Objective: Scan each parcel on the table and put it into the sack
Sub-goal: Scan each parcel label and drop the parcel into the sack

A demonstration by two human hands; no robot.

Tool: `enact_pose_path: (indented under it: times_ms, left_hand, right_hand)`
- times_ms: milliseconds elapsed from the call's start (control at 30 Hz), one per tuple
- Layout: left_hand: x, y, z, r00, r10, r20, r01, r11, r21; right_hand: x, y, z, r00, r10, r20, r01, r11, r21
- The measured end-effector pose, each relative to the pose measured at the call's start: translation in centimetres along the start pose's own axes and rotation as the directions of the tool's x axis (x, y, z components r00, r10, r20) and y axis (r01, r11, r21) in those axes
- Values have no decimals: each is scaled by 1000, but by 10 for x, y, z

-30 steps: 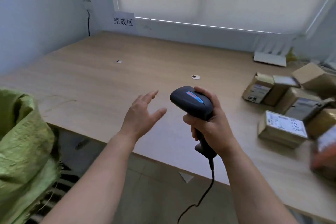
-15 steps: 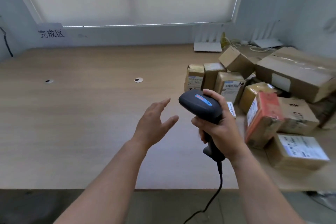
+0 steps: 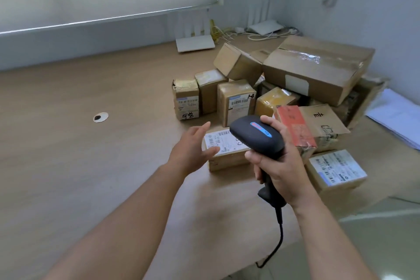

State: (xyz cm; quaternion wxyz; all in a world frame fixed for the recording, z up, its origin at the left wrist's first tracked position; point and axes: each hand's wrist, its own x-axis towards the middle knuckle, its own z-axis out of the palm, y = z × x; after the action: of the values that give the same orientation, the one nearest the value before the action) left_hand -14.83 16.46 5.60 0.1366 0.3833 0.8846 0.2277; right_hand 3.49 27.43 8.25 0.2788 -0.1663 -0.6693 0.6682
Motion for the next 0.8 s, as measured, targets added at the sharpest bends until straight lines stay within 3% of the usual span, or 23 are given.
enact_pose_path:
  times_ms: [333, 533, 667, 800]
  left_hand:
    - [46, -12, 25, 978, -59, 201, 19, 980, 199]
    - [25, -1, 29, 991, 79, 111, -112, 939, 326]
    - [8, 5, 35, 986, 140, 91, -160, 949, 272]
    - [-2, 2, 35, 946, 64, 317, -104, 988, 113]
  right_hand:
    - [1, 20, -8, 991, 69, -115, -73, 997, -34]
    - [-7, 15, -13, 992, 54, -116, -59, 998, -36]
    - [-18, 8, -19, 993, 42, -108, -45, 999, -28]
    - [-29, 3, -25, 996, 42, -84, -44, 999, -20]
